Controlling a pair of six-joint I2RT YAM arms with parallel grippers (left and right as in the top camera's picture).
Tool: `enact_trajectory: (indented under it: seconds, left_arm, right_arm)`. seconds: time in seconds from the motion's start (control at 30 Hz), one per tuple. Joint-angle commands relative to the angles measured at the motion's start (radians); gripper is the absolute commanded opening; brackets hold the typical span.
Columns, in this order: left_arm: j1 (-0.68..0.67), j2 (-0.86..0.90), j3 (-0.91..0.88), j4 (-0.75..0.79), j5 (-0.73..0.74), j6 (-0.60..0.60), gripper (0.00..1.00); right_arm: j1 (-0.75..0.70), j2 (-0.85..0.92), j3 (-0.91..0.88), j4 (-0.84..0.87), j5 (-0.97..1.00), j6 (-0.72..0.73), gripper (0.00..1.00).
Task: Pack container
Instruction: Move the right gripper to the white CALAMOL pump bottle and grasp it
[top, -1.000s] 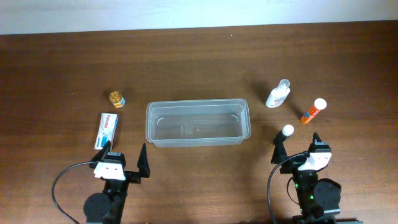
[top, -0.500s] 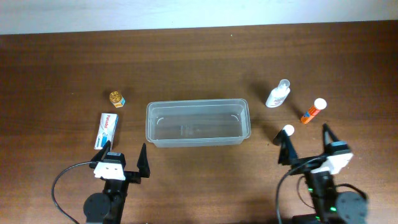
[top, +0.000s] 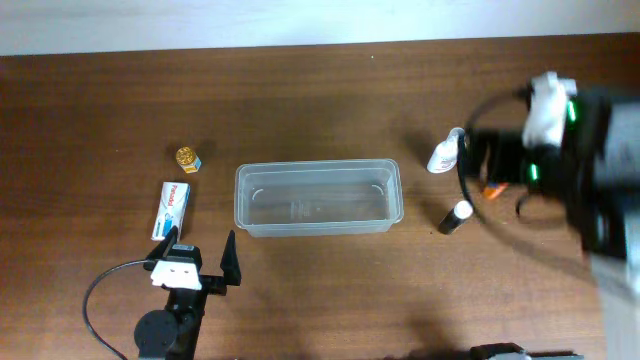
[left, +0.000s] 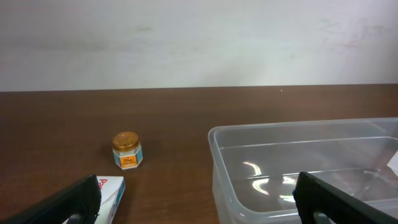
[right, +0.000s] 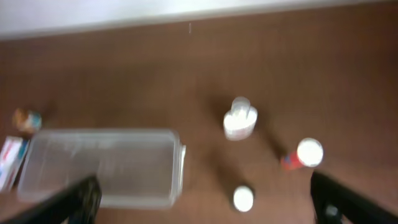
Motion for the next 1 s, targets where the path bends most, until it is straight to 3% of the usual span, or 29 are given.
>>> enact_trajectory:
  seconds: [0.0,0.3,0.33,0.63,0.7,0.97]
  left_arm:
    - [0.004,-0.008,-0.004,-0.005,-0.007,0.016,0.99]
    - [0.004,-0.008,-0.004,-0.005,-0.007,0.016,0.99]
    - [0.004,-0.008,-0.004,-0.005,-0.007,0.016,0.99]
    - [0.004,-0.008,-0.004,-0.005,-0.007,0.016,0.99]
    - [0.004,-0.008,-0.004,-0.005,-0.007,0.016,0.99]
    - [0.004,-0.008,-0.004,-0.005,-0.007,0.016,0.99]
  right_arm:
    - [0.0,0.202,0.199,-0.087,-0.034,0.004,0.98]
    - [0.0,0.45,0.236,-0.126,-0.161,-0.042,0.99]
    - [-0.001,0.467,0.236,-0.131,-0.161,-0.032,0.96]
    - [0.0,0.517,0.235,-0.164,0.119,0.484,0.96]
    - [0.0,0.518,0.233,-0.144,0.131,0.522,1.0]
    - [-0.015,0.578,0.233,-0.123,0.13,0.562,0.99]
